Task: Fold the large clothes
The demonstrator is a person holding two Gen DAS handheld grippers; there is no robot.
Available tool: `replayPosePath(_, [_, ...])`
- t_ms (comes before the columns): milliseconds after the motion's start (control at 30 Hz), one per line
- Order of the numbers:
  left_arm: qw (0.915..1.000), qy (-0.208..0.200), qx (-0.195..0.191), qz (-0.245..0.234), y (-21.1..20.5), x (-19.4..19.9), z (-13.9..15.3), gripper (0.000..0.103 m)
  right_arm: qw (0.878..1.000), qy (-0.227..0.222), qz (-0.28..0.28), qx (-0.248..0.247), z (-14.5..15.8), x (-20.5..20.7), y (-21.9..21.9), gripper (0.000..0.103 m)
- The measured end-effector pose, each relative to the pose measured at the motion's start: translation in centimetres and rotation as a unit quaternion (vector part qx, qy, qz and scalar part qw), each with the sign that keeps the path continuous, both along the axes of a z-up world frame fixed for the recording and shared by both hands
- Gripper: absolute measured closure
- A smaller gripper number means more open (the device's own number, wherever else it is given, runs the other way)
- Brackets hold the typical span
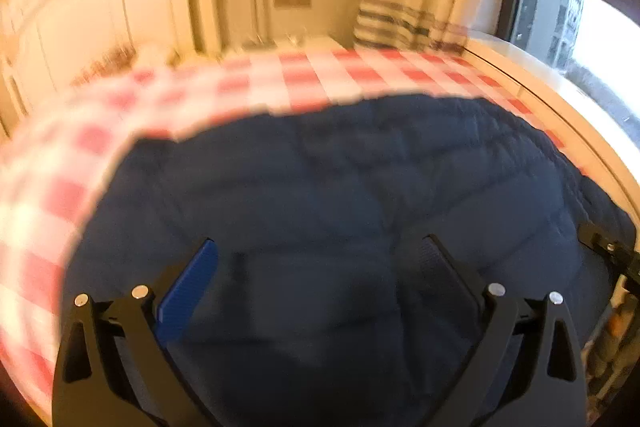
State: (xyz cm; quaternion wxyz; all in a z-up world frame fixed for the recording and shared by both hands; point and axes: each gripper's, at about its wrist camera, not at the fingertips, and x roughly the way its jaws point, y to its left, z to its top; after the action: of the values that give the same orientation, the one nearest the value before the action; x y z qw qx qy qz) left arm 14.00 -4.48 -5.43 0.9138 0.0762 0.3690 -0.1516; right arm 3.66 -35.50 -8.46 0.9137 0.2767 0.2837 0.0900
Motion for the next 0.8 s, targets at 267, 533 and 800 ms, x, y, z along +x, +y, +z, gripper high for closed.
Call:
replayPosePath(267, [0.992, 0.057, 0.075, 0.084, -2.2, 12.3, -0.5, 0.004, 0.998, -0.028, -0.002, -0.049, 1.2, -1.5, 1.1, 0.054])
replayPosePath(533, [0.9946, 0.027, 0.08, 0.061, -1.6, 10.1, -0.6, 0.019, 0.994, -0.049, 0.003, -0.097, 3.2, -1.4, 2.6, 0.056])
replayPosePath(800, [0.992, -0.036, 0.115, -0.039, 0.3, -6.8, -2.7, 0.016, 0.98, -0.119, 0.023, -0.16, 8.1, -2.4, 6.4, 0.056])
